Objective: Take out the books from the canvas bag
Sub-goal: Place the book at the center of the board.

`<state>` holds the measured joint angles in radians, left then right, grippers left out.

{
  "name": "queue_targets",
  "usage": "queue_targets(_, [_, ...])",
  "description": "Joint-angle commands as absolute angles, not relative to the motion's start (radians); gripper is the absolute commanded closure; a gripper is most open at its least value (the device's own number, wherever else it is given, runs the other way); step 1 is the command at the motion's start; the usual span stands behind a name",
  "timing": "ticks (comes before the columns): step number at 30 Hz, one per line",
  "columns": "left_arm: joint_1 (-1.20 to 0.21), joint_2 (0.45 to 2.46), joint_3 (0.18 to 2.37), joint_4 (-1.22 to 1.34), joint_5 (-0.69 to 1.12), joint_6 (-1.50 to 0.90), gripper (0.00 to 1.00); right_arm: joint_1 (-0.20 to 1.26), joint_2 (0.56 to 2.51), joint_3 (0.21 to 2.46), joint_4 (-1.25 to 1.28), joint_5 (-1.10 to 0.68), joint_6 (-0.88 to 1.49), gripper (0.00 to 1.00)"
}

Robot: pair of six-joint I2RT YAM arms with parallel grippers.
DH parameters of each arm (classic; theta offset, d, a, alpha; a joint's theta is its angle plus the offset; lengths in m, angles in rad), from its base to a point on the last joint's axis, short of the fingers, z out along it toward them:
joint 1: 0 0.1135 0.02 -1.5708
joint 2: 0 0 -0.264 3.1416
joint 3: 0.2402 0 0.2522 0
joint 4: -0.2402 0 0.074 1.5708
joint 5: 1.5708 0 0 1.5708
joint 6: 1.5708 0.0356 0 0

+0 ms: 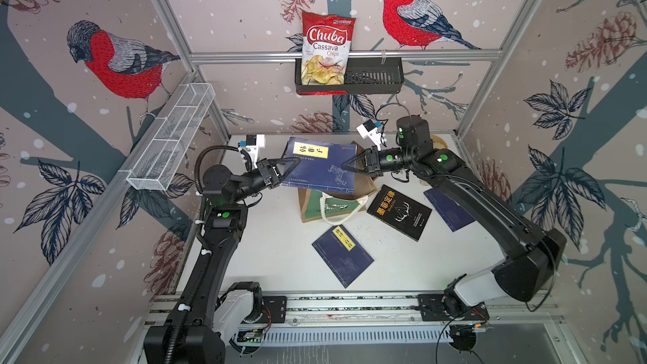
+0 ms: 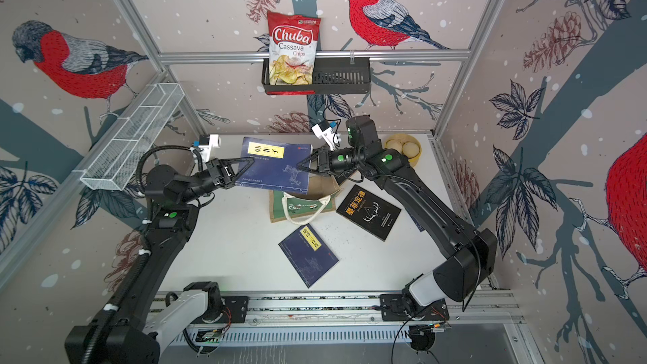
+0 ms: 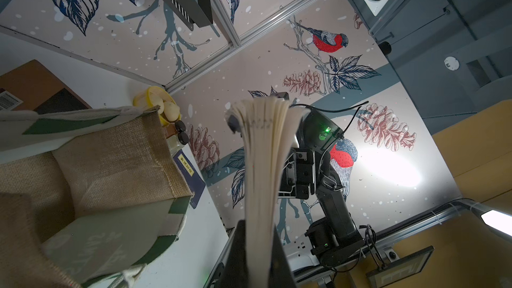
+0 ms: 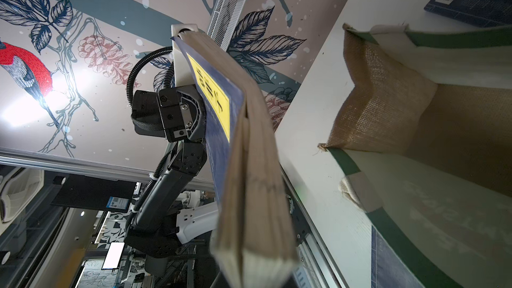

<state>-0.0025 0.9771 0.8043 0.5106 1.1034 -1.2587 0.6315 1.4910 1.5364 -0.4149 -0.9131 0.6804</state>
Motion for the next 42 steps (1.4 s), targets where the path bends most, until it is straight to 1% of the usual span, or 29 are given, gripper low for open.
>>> queue_targets(1, [-0.003, 0.973, 0.807, 0.551, 1.129, -1.256, 1.0, 0.624, 1.48, 1.533, -0.427, -0.871, 0.671, 0.68])
queue_targets(3, [-0.002, 0.973, 0.802, 0.551, 1.12, -1.255, 1.0, 0.617, 1.475, 1.528, -0.421, -0.862, 0.679, 0.43])
queue_targets(5, [-0.002, 0.969, 0.791, 0.559, 1.107, -1.26, 1.0, 0.609, 1.468, 1.515, -0.413, -0.85, 0.689, 0.33])
queue_targets(6, [-0.001, 0.965, 0.784, 0.566, 1.096, -1.266, 1.0, 0.606, 1.464, 1.506, -0.41, -0.843, 0.694, 0.3])
queue_targets(8, [-0.001, 0.96, 0.771, 0.592, 1.074, -1.28, 1.0, 0.6, 1.454, 1.49, -0.403, -0.832, 0.704, 0.26])
queue_targets(13, [0.006, 0.947, 0.745, 0.638, 1.02, -1.305, 1.0, 0.575, 1.418, 1.462, -0.39, -0.782, 0.725, 0.21])
queue_targets(15, [0.032, 0.938, 0.745, 0.634, 1.005, -1.302, 1.0, 0.55, 1.392, 1.44, -0.378, -0.767, 0.742, 0.21])
queue_targets(17, [0.083, 0.927, 0.745, 0.607, 0.993, -1.291, 1.0, 0.515, 1.368, 1.406, -0.356, -0.766, 0.764, 0.2])
queue_targets(21, [0.2, 0.909, 0.766, 0.446, 0.926, -1.177, 1.0, 0.457, 1.321, 1.341, -0.322, -0.783, 0.8, 0.2])
queue_targets(26, [0.298, 0.934, 0.759, 0.435, 0.784, -1.138, 1.0, 0.43, 1.305, 1.326, -0.346, -0.795, 0.799, 0.2])
queue_targets(30, [0.319, 1.017, 0.777, 0.516, 0.695, -1.127, 1.0, 0.426, 1.303, 1.33, -0.386, -0.798, 0.779, 0.2])
queue_targets(37, [0.34, 1.137, 0.816, 0.531, 0.524, -1.048, 1.0, 0.425, 1.267, 1.292, -0.412, -0.791, 0.778, 0.2])
queue_targets(42, [0.343, 1.178, 0.734, 0.524, 0.404, -1.012, 1.0, 0.425, 1.235, 1.248, -0.411, -0.784, 0.797, 0.19])
